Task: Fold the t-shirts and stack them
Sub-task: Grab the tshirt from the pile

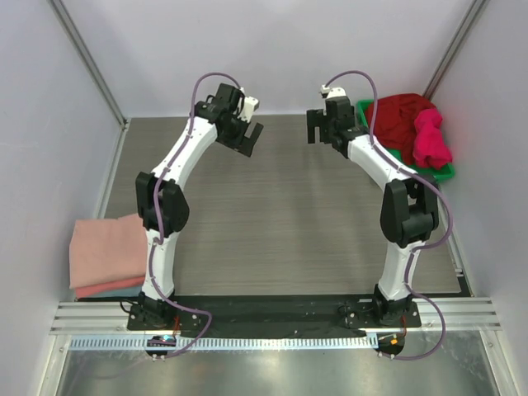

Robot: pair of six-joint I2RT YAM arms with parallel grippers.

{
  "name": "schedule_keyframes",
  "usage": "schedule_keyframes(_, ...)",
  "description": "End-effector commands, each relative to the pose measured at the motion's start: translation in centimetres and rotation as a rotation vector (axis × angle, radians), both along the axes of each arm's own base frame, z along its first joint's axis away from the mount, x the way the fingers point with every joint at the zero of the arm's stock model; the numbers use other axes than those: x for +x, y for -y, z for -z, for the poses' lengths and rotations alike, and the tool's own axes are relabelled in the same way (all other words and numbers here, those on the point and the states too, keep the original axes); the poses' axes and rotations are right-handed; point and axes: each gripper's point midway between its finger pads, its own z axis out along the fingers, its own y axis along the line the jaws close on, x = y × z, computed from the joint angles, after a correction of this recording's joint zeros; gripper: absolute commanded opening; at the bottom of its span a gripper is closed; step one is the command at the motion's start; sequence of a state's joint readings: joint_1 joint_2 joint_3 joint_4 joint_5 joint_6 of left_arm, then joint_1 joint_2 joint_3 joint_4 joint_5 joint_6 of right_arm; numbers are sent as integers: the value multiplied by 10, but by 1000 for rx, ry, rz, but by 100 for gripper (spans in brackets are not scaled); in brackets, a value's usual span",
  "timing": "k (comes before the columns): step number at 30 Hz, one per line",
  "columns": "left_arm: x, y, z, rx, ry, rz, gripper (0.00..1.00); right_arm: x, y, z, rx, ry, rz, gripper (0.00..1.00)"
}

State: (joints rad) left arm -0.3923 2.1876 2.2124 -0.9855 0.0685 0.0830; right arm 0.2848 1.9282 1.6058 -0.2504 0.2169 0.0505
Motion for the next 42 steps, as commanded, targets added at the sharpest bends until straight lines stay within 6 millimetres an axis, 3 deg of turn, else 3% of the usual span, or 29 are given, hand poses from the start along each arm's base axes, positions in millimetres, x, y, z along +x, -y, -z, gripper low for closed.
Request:
schedule_keyframes(1,3,-3,-4,47,25,52,100,26,36,-48,-85,114,44,100)
schedule_keyframes(3,3,-7,-1,101,34,63,100,33,63,-55,-123,116,56,99)
schedule_keyframes(4,5,-15,0,141,45,60,100,41,77,-75,-107,145,54,97)
schedule_keyframes(5,4,-16,3,153,35,69,100,48,102,-75,-85,134,56,95)
schedule_keyframes(7,-1,-17,9,168,12,89,100,58,132,-73,-108,95,75,92)
schedule_keyframes(8,-3,-19,13,173,-1,89,100,60,162,-71,-125,78,117,88)
schedule_keyframes(10,-6,-20,19,189,-20,90,100,61,188,-72,-189,50,144,86)
schedule_keyframes(11,-6,-21,20,198,-18,90,100,62,212,-63,-211,28,188,84)
schedule_keyframes(18,-3,-23,22,240,0,113,100,48,310,-53,-266,-7,427,61)
schedule_keyframes(27,-3,-30,27,195,-31,88,100,57,334,2,-342,-107,436,62)
schedule_keyframes(33,-4,-36,24,225,-29,86,100,60,346,9,-379,-104,475,56)
schedule_keyframes(39,-3,-45,22,274,-24,79,100,55,354,8,-401,-111,508,18)
schedule_keyframes(40,-3,-46,21,279,-21,77,100,54,355,6,-403,-106,512,7)
schedule_keyframes(42,-2,-49,20,297,-12,81,100,53,354,-9,-408,-82,516,1)
